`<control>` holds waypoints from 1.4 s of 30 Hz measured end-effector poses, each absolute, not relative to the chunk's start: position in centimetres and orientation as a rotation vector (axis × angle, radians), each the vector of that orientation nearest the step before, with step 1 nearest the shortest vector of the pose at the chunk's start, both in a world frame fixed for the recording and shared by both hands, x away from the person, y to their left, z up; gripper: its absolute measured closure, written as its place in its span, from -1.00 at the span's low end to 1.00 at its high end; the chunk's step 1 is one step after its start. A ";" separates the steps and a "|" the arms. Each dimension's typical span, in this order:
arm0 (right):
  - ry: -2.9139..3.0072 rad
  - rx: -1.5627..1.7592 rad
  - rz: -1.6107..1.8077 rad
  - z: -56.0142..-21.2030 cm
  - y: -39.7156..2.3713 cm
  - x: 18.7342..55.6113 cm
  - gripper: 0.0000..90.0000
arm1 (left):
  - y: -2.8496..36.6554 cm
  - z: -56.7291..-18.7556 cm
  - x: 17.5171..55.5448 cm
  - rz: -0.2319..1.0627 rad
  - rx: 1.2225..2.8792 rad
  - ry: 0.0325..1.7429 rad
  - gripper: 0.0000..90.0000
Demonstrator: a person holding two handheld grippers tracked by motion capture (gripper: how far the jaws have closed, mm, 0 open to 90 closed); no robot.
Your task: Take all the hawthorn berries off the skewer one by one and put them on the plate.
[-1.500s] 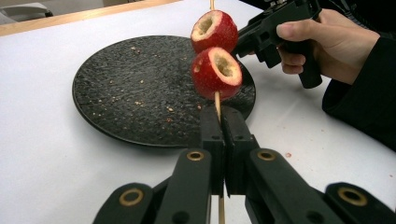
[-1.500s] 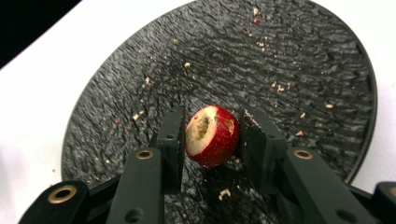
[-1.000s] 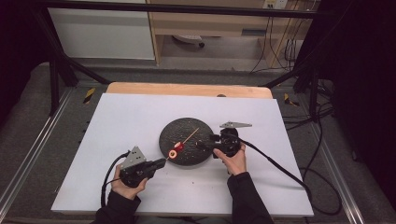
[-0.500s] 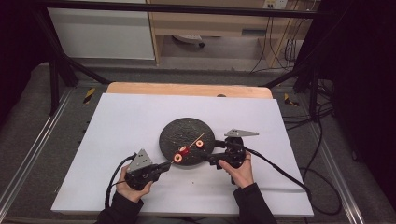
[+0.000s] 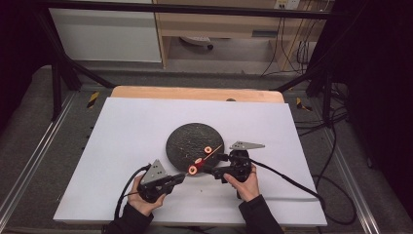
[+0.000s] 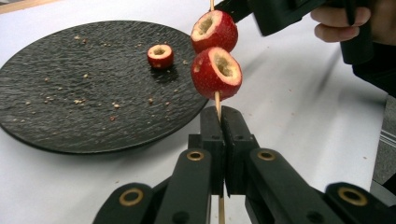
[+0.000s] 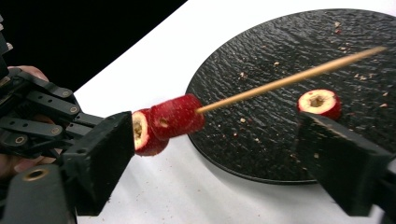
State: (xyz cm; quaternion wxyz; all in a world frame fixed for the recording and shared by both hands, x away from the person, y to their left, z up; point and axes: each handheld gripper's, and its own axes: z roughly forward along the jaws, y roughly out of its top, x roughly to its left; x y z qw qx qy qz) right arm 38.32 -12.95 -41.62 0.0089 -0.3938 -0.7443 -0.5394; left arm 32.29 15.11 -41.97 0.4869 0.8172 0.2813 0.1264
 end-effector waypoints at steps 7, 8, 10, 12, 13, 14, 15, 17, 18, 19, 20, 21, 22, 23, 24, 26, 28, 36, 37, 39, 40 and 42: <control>-2.292 -1.178 -1.704 -41.9 -12.7 38.2 -0.37 | 14.5 -42.1 32.0 0.297 1.997 0.665 0.96; -2.289 -1.176 -1.701 -41.9 -12.7 38.2 -0.32 | 14.4 -42.1 32.0 0.299 1.997 0.662 0.96; -2.287 -1.161 -1.700 -41.9 -12.7 38.2 -0.22 | 14.3 -42.1 31.9 0.295 1.997 0.656 0.96; -2.275 -1.148 -1.697 -41.9 -12.7 38.2 -0.14 | 14.2 -42.1 31.8 0.294 1.997 0.651 0.96; -2.273 -1.140 -1.695 -41.9 -12.6 38.2 -0.10 | 14.2 -42.1 31.8 0.294 1.997 0.649 0.96; -2.273 -1.135 -1.691 -42.0 -12.6 38.2 -0.06 | 14.2 -42.1 31.8 0.294 1.997 0.647 0.96; -2.276 -1.132 -1.687 -42.0 -12.6 38.2 -0.02 | 14.1 -42.1 31.8 0.294 1.998 0.648 0.96; -2.266 -1.131 -1.674 -42.0 -12.6 38.2 0.05 | 14.2 -42.2 31.8 0.293 1.999 0.648 0.96; -2.265 -1.128 -1.670 -42.0 -12.6 38.2 0.08 | 14.2 -42.2 31.8 0.292 1.999 0.649 0.96; -2.259 -1.126 -1.666 -42.0 -12.7 38.2 0.11 | 14.2 -42.2 31.8 0.292 2.000 0.649 0.96; -2.258 -1.124 -1.664 -42.0 -12.7 38.2 0.13 | 14.2 -42.2 31.8 0.292 2.001 0.649 0.96; -2.256 -1.121 -1.663 -42.0 -12.7 38.2 0.15 | 14.2 -42.2 31.8 0.292 2.000 0.649 0.96; -2.254 -1.117 -1.663 -41.9 -12.7 38.2 0.17 | 14.2 -42.2 31.8 0.291 2.000 0.649 0.96; -2.249 -1.115 -1.663 -41.9 -12.7 38.2 0.20 | 14.2 -42.2 31.8 0.292 1.999 0.649 0.96; -2.243 -1.116 -1.661 -41.8 -12.7 38.2 0.21 | 14.2 -42.2 31.8 0.292 1.999 0.648 0.96; -2.237 -1.113 -1.667 -41.7 -12.8 38.2 0.25 | 14.2 -42.2 31.8 0.292 1.996 0.647 0.96; -2.228 -1.112 -1.671 -41.6 -12.9 38.2 0.27 | 14.2 -42.1 31.8 0.291 1.993 0.644 0.96; -2.201 -1.115 -1.689 -41.5 -12.8 38.2 0.29 | 14.2 -42.0 31.6 0.306 1.985 0.641 0.96; -2.195 -1.114 -1.692 -41.6 -12.8 38.2 0.29 | 14.2 -42.0 31.6 0.306 1.984 0.640 0.96; -2.186 -1.108 -1.689 -41.7 -12.7 38.2 0.29 | 14.2 -42.0 31.6 0.309 1.985 0.640 0.96; -2.185 -1.109 -1.689 -41.7 -12.7 38.2 0.29 | 14.2 -42.0 31.6 0.310 1.984 0.640 0.96; -2.179 -1.108 -1.685 -41.7 -12.7 38.2 0.30 | 14.2 -42.0 31.6 0.308 1.984 0.638 0.96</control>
